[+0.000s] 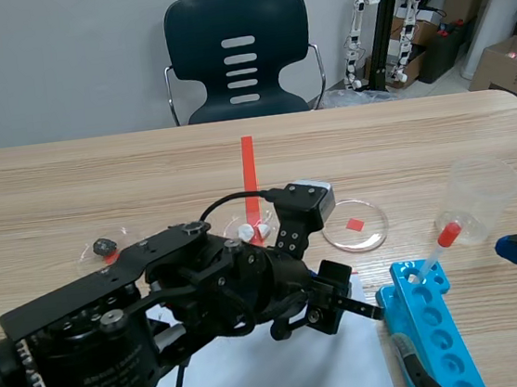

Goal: Put the right mineral back

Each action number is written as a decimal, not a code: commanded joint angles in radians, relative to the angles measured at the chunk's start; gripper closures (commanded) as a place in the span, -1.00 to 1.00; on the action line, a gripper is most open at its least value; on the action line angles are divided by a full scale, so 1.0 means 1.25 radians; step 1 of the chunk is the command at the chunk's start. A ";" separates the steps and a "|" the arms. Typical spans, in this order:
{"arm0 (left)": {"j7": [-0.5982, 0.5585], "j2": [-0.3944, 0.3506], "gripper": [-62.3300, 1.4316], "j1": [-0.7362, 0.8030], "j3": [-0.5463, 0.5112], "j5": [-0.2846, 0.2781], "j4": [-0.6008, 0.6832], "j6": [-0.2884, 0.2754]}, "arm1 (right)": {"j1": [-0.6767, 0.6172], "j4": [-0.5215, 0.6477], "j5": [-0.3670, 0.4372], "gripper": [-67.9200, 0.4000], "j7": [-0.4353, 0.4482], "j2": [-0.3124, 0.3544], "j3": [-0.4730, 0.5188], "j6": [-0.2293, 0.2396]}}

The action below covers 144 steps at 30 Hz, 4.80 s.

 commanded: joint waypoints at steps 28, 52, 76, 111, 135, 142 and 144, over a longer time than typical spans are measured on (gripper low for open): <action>0.058 0.085 0.26 -0.053 -0.005 0.062 -0.131 0.076 | -0.002 0.001 0.008 -1.00 0.012 0.007 0.002 -0.003; -0.007 0.051 -0.15 -0.036 -0.005 0.088 -0.086 0.081 | -0.002 0.001 0.008 -1.00 0.012 0.007 0.002 -0.003; -0.172 -0.035 -1.00 0.041 -0.005 0.085 0.065 0.124 | -0.002 0.001 0.008 -1.00 0.012 0.007 0.002 -0.003; -0.169 -0.035 -1.00 0.041 -0.005 0.089 0.065 0.123 | -0.002 0.001 0.008 -1.00 0.012 0.007 0.002 -0.003; -0.169 -0.035 -1.00 0.041 -0.005 0.089 0.065 0.123 | -0.002 0.001 0.008 -1.00 0.012 0.007 0.002 -0.003; -0.169 -0.035 -1.00 0.041 -0.005 0.089 0.065 0.123 | -0.002 0.001 0.008 -1.00 0.012 0.007 0.002 -0.003; -0.169 -0.035 -1.00 0.041 -0.005 0.089 0.065 0.123 | -0.002 0.001 0.008 -1.00 0.012 0.007 0.002 -0.003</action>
